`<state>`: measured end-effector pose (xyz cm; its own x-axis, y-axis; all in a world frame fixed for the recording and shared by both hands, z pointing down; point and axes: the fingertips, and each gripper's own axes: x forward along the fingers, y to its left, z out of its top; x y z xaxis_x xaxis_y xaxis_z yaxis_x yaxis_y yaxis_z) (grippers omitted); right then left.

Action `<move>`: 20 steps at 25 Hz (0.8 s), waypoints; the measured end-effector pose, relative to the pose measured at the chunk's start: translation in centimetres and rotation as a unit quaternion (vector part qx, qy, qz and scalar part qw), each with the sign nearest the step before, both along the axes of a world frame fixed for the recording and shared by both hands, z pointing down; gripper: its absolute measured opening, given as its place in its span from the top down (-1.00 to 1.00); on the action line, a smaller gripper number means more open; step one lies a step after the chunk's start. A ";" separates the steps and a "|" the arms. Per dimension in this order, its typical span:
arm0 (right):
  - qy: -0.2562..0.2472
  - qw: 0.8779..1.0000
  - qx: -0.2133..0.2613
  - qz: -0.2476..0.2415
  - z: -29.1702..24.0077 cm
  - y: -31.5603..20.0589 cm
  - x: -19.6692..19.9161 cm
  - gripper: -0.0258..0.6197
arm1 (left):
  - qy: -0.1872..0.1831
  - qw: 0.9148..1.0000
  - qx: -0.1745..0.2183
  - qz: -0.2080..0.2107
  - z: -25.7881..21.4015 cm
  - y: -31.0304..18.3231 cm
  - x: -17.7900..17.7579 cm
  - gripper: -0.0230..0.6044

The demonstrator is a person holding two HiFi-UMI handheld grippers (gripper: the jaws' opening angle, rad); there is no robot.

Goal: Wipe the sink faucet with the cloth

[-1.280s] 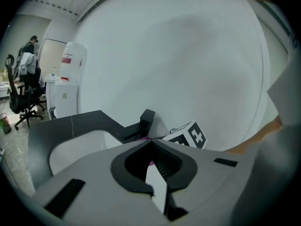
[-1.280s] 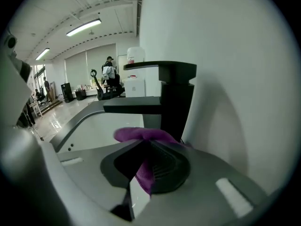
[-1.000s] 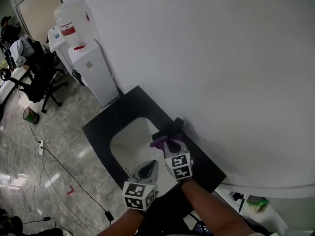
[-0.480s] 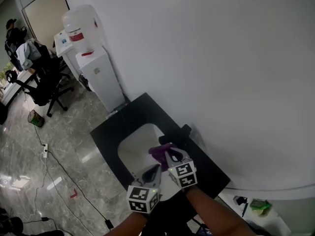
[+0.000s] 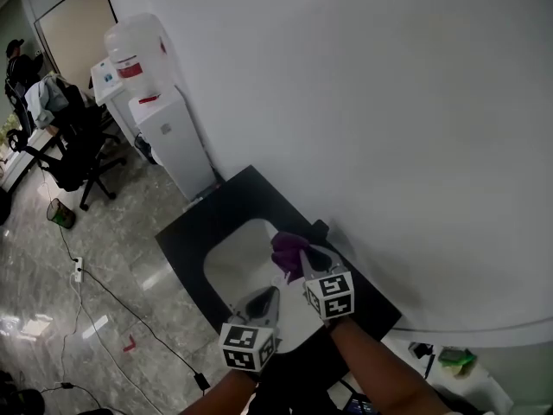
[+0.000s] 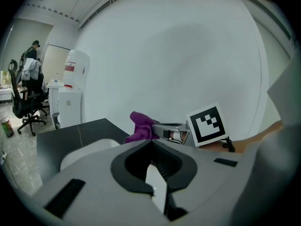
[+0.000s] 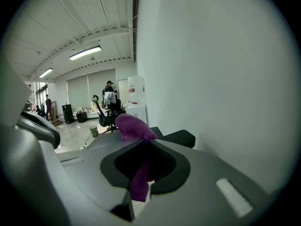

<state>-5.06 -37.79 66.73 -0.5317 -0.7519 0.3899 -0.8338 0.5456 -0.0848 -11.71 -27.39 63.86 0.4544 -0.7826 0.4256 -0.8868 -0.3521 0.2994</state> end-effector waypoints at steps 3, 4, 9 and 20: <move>0.013 1.000 -0.018 -0.015 1.3 1.5 -0.6 0.83 | -0.003 1.000 -0.003 -0.003 0.3 0.3 -0.2 0.91; 0.021 0.999 -0.028 -0.019 2.0 2.1 -0.6 0.83 | -0.005 1.000 -0.003 -0.003 0.2 0.4 -0.3 0.91; 0.043 0.998 -0.034 -0.029 1.4 5.6 0.3 0.83 | -0.010 1.000 -0.002 0.000 -1.1 1.1 -0.7 0.91; -0.035 0.999 -0.016 0.012 -10.1 13.1 4.4 0.82 | -0.001 0.999 0.040 0.009 -9.4 4.8 0.9 0.91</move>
<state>-0.65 -24.66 56.62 -0.5401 -0.7529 0.3760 -0.8382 0.5213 -0.1602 -10.78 -22.57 54.45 0.4683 -0.8054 0.3633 -0.8804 -0.3908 0.2685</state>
